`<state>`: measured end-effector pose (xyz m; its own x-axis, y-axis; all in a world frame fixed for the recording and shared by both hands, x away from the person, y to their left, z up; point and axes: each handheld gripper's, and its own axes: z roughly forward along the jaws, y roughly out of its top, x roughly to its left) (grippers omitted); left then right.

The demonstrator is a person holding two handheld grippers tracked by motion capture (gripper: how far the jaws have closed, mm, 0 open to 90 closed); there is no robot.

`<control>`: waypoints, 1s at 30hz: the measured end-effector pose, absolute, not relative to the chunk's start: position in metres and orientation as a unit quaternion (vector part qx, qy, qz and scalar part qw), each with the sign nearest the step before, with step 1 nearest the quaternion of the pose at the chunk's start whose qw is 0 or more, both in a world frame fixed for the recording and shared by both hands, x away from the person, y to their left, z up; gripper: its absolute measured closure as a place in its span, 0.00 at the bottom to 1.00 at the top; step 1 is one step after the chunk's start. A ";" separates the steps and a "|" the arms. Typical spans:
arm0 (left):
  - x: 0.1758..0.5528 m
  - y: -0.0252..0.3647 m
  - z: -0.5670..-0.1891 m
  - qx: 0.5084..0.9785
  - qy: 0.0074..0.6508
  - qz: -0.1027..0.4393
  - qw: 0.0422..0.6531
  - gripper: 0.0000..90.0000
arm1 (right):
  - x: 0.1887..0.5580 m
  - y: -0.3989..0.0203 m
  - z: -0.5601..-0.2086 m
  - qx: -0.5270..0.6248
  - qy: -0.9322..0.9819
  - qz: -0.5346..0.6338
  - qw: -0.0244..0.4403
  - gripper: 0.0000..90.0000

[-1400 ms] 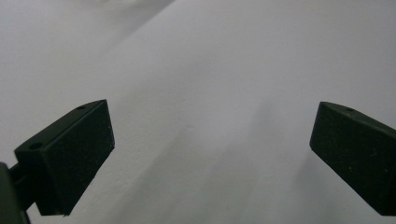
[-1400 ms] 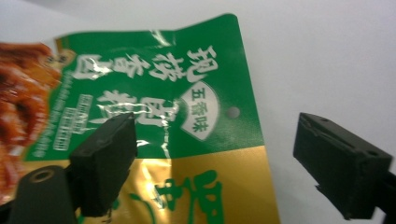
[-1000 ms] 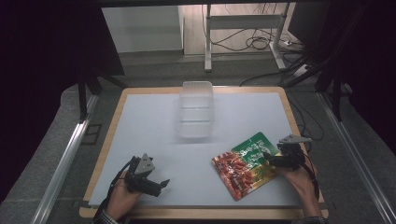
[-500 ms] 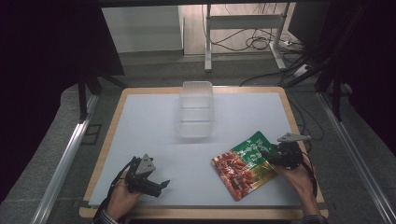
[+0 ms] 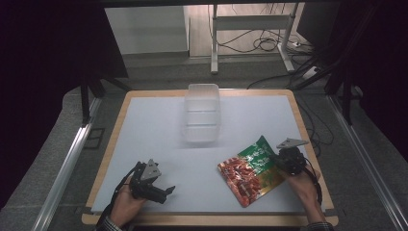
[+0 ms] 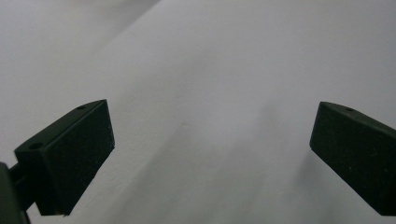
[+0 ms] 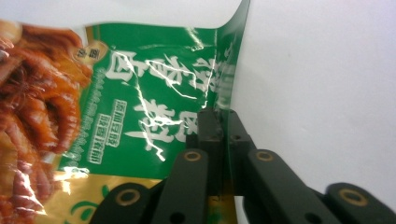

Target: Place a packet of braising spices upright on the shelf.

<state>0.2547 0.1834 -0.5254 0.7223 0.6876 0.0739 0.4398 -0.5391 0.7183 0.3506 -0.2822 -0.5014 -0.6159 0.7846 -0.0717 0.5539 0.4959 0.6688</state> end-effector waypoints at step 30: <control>0.255 0.188 -0.522 0.846 0.345 0.181 0.365 0.00 | 0.321 -0.272 -0.433 0.385 0.813 0.400 0.178 0.99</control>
<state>0.2548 0.1879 -0.5222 0.6966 0.7154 0.0550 0.4511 -0.4963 0.7418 0.3211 -0.2723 -0.4335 -0.6407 0.7675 0.0180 0.4824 0.3843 0.7872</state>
